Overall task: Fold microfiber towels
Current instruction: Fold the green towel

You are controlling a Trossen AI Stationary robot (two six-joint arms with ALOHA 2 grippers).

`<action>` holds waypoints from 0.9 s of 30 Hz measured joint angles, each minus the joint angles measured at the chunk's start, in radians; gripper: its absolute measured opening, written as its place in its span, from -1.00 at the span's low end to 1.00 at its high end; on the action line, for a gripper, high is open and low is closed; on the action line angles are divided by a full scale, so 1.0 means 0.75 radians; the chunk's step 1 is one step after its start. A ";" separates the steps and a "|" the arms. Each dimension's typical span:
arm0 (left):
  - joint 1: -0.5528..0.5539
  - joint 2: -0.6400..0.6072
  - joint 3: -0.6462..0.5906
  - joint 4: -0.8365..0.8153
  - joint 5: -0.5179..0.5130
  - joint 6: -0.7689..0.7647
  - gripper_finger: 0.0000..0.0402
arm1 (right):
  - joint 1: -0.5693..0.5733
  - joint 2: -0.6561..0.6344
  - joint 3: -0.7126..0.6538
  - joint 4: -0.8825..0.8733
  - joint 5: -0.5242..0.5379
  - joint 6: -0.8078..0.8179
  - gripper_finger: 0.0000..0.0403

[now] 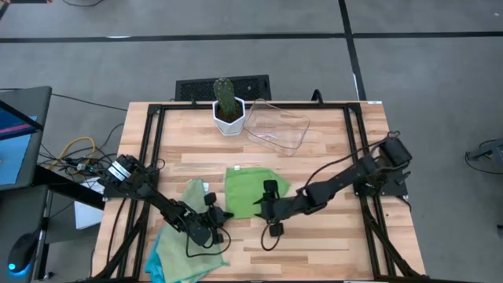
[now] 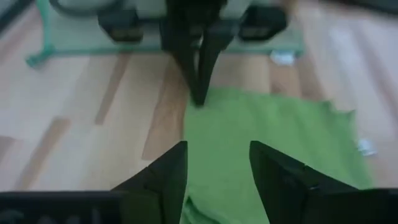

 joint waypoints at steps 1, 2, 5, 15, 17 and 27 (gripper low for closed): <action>0.000 -0.009 0.001 -0.003 0.003 0.020 -1.00 | 0.000 -0.028 0.001 -0.045 0.017 0.000 -0.03; 0.003 -0.016 0.007 -0.006 0.003 0.036 -1.00 | 0.001 -0.058 0.000 -0.115 0.031 0.005 -0.04; 0.005 -0.051 0.015 -0.010 0.004 0.080 -1.00 | -0.001 -0.122 0.000 -0.302 0.054 0.074 -0.09; 0.005 -0.177 0.015 -0.021 0.024 0.137 -1.00 | 0.074 -0.109 -0.003 -0.834 0.119 0.259 -0.14; 0.005 -0.203 0.017 0.052 0.057 0.185 -1.00 | 0.089 -0.106 -0.004 -0.881 0.151 0.267 -0.13; 0.185 -0.201 0.234 -0.039 0.093 0.644 -1.00 | 0.092 -0.095 -0.002 -0.903 0.175 0.268 -0.14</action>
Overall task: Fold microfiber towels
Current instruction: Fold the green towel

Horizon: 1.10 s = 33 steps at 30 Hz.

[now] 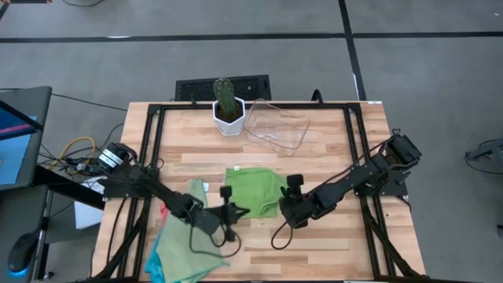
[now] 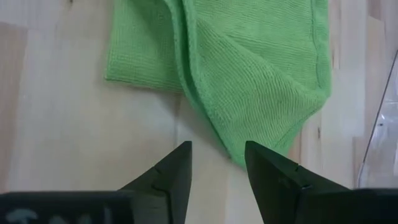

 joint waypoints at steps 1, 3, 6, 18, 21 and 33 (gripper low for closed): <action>0.041 0.000 0.003 0.002 0.015 0.043 -1.00 | 0.002 0.000 0.000 -0.004 -0.002 0.000 -0.14; 0.137 0.000 0.003 0.013 0.138 0.114 -1.00 | 0.012 -0.003 0.000 -0.010 -0.007 0.012 -0.14; 0.318 -0.001 0.003 0.032 0.412 0.161 -1.00 | 0.036 -0.018 0.000 -0.025 -0.010 0.042 -0.15; 0.741 -0.001 0.004 -0.022 0.937 0.257 -1.00 | 0.066 -0.116 0.000 -0.044 -0.004 0.041 -0.19; 0.749 -0.001 0.037 -0.057 0.959 0.262 -1.00 | 0.049 -0.117 0.000 -0.048 -0.004 0.038 -0.19; 0.813 0.265 0.380 -0.350 1.028 0.381 -1.00 | 0.057 -0.139 -0.001 -0.135 -0.007 0.101 -0.20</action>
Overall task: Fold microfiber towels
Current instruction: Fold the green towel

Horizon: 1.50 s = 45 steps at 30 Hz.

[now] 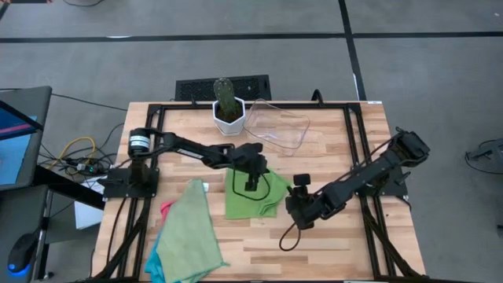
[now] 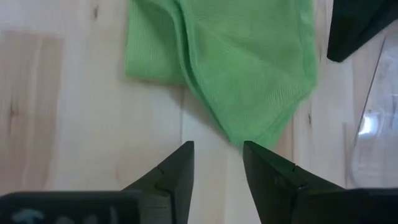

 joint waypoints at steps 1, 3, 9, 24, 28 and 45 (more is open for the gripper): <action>0.002 0.008 0.004 -0.011 0.002 -0.001 -1.00 | 0.005 -0.002 0.000 0.004 0.000 0.001 -0.20; 0.001 0.022 0.014 -0.008 0.008 -0.007 -1.00 | 0.011 -0.003 0.000 -0.004 0.000 0.001 -0.21; -0.002 0.051 0.010 -0.018 0.012 -0.007 -1.00 | 0.005 -0.003 0.000 -0.019 0.004 -0.008 -0.21; 0.016 0.164 0.038 0.044 0.013 -0.017 -1.00 | 0.011 -0.003 0.000 0.023 0.002 0.002 -0.21; 0.017 0.164 0.039 0.036 0.010 -0.016 -1.00 | 0.026 -0.003 -0.073 0.135 0.000 -0.016 -0.20; 0.017 0.164 0.039 0.038 0.010 0.002 -1.00 | -0.237 0.013 -0.289 0.379 0.012 -0.308 0.02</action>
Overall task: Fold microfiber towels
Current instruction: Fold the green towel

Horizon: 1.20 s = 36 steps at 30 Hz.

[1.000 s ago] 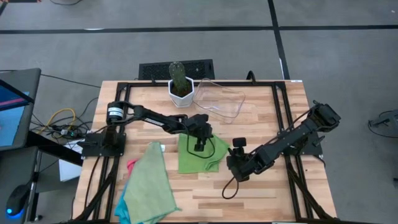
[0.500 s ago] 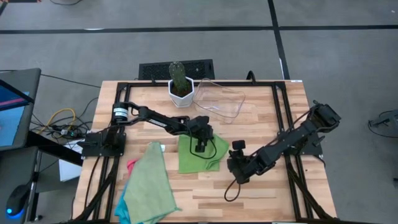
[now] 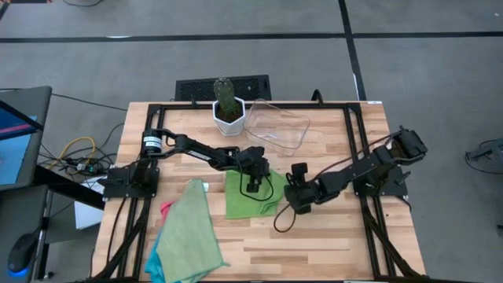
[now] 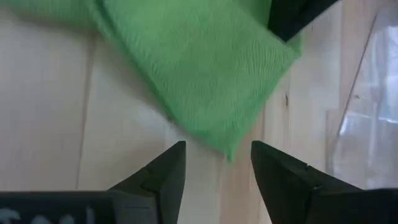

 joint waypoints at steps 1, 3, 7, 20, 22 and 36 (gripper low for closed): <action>0.000 0.000 0.000 0.000 0.000 0.001 -1.00 | -0.015 0.000 -0.002 0.012 -0.019 -0.007 0.02; 0.000 0.000 0.000 0.001 -0.001 0.002 -1.00 | -0.039 0.000 -0.004 0.024 -0.042 -0.025 0.02; 0.000 0.001 0.000 0.002 -0.001 0.005 -1.00 | -0.081 0.001 -0.004 0.027 -0.077 -0.050 0.02; 0.000 0.001 0.000 0.009 -0.001 0.005 -1.00 | -0.176 0.024 -0.004 0.074 -0.199 -0.086 -0.10; 0.000 0.001 0.000 0.010 -0.001 0.006 -1.00 | -0.180 0.024 -0.004 0.072 -0.205 -0.086 -0.12; 0.000 0.001 0.000 0.014 -0.001 0.015 -1.00 | -0.196 0.024 -0.004 0.053 -0.279 -0.055 -0.67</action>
